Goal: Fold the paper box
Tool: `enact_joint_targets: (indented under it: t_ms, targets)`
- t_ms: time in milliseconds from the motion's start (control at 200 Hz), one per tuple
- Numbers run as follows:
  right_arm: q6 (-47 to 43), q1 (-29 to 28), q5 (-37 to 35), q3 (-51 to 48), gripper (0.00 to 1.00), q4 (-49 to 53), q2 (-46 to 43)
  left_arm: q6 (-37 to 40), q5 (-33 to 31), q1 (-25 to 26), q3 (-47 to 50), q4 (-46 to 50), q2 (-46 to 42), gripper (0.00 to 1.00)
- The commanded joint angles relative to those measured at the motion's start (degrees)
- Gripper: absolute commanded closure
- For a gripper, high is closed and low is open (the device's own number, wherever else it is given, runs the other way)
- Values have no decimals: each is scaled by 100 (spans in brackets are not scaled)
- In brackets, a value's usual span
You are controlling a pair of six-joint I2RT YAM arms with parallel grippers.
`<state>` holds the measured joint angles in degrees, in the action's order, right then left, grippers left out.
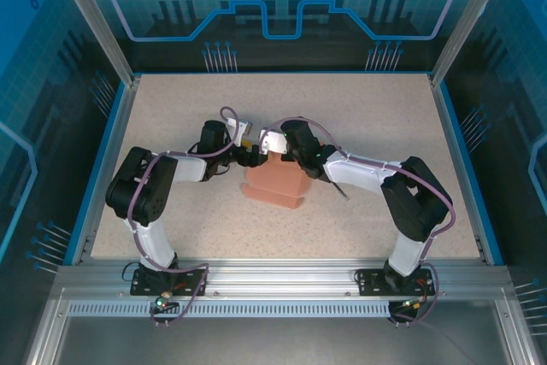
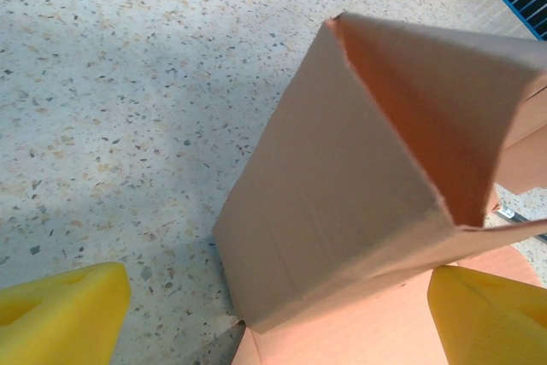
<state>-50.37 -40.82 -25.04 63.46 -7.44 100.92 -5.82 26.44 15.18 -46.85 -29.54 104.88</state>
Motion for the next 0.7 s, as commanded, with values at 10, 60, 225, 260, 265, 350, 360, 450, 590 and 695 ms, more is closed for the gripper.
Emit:
enact_joint_targets:
  t_ms: [10,60,225,260,265,350,360,450,590,695]
  targets:
    - [99,15,184,136,100,164,-41,1,395,46,-106,-458,60,7]
    - [76,14,169,99,100,164,-47,-9,395,46,-96,-481,70,7]
    - [-97,6,66,-59,100,98,-25,-59,305,44,-81,-469,91,10]
    - [-144,-4,36,-85,100,79,3,-82,284,45,-94,-459,93,10]
    - [-155,-5,31,-96,100,73,9,-84,275,46,-95,-458,98,11]
    - [-237,-34,-50,-170,100,-10,71,-109,194,46,-182,-331,111,12]
    - [-243,-39,-55,-181,100,-11,73,-107,171,46,-194,-308,112,12]
    - [-232,-51,-106,-218,100,-37,109,-90,-5,46,-254,-167,105,13]
    - [-146,-58,-69,-238,100,-36,91,-142,-156,46,-210,-234,61,13]
    - [-49,-57,23,-203,100,20,41,-176,-231,55,-235,-213,77,14]
